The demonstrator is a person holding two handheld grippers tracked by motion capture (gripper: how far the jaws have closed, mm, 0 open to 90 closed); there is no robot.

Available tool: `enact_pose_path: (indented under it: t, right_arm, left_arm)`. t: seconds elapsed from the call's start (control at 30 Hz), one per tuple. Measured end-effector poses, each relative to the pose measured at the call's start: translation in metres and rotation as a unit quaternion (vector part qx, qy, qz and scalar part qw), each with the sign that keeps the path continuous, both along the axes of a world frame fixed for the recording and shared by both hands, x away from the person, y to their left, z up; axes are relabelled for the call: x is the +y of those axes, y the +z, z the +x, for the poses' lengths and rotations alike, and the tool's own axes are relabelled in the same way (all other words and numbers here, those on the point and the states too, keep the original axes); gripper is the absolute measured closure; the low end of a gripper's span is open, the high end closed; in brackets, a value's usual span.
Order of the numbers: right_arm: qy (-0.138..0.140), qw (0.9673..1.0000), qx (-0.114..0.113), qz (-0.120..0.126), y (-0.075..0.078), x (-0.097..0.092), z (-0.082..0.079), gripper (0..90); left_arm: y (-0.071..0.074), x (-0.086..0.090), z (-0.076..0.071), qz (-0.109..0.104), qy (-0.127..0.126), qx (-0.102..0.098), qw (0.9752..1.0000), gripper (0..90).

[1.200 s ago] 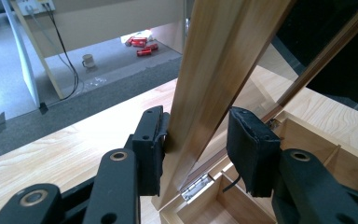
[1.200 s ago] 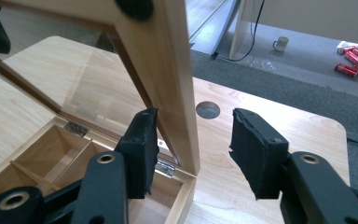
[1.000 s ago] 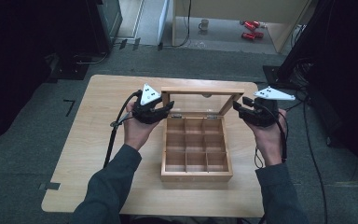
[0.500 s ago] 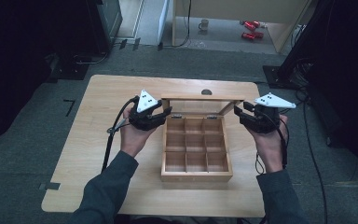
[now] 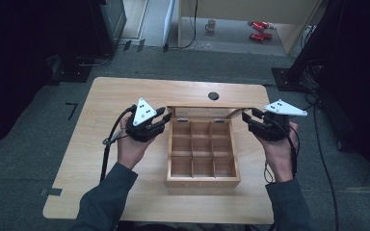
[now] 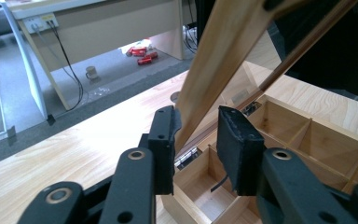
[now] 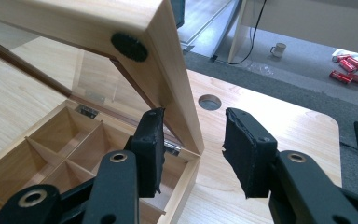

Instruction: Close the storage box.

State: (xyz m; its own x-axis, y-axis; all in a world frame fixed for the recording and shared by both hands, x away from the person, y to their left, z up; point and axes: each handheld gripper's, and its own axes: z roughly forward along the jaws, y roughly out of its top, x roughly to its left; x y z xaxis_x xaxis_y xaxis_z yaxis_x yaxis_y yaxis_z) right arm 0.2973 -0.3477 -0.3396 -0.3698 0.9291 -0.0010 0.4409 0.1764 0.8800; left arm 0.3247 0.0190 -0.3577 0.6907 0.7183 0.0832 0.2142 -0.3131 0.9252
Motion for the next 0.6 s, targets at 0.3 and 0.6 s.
enact_pose_path:
  t: [0.3,0.6]
  right_arm:
    - [0.002,1.0000,0.002,0.001,-0.003,0.000,-0.005,57.7]
    - [0.005,1.0000,-0.001,0.001,-0.004,-0.001,-0.013,57.8]
  left_arm:
    - [0.000,-0.001,-0.005,0.004,-0.008,-0.003,1.0000,75.0]
    - [0.000,0.000,-0.011,0.009,-0.012,-0.004,0.9999,75.6]
